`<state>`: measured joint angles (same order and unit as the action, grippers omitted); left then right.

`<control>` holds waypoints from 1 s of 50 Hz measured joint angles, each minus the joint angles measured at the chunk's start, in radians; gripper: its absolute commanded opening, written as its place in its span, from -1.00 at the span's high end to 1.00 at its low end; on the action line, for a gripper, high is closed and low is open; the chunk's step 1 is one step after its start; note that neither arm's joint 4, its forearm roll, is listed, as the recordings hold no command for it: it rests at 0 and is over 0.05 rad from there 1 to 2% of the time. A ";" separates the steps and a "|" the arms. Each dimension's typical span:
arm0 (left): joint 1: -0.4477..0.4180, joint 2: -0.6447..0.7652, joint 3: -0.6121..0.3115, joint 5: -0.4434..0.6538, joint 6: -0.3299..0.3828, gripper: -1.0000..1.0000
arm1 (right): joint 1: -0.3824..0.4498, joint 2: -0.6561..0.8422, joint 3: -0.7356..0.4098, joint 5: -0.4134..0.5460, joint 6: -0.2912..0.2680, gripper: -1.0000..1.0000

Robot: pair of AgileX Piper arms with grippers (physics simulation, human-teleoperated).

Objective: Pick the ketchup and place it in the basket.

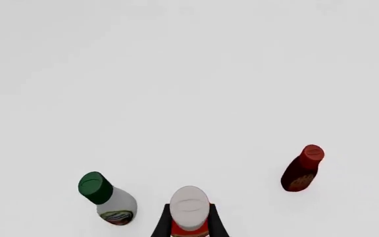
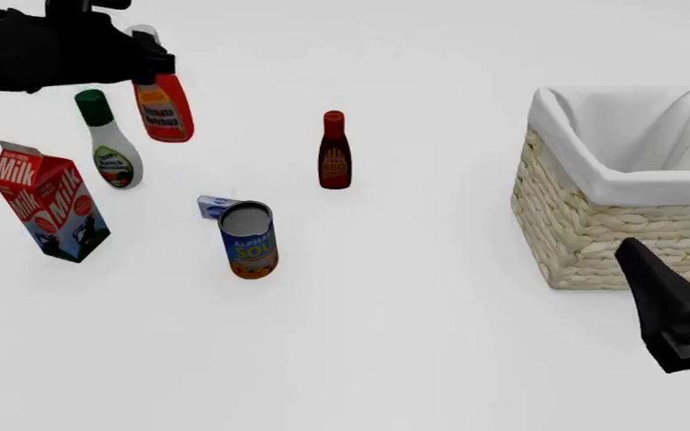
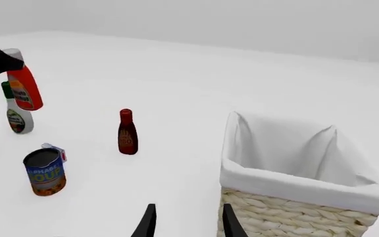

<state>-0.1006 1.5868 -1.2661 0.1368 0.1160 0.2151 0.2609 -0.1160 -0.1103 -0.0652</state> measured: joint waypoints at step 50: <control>-0.192 -0.527 0.159 0.309 0.021 1.00 | 0.465 0.462 -0.493 0.105 -0.083 -1.00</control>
<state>-0.2930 1.0599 -1.1072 0.4454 0.1371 0.6799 0.7230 -0.6094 -0.0056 -0.1479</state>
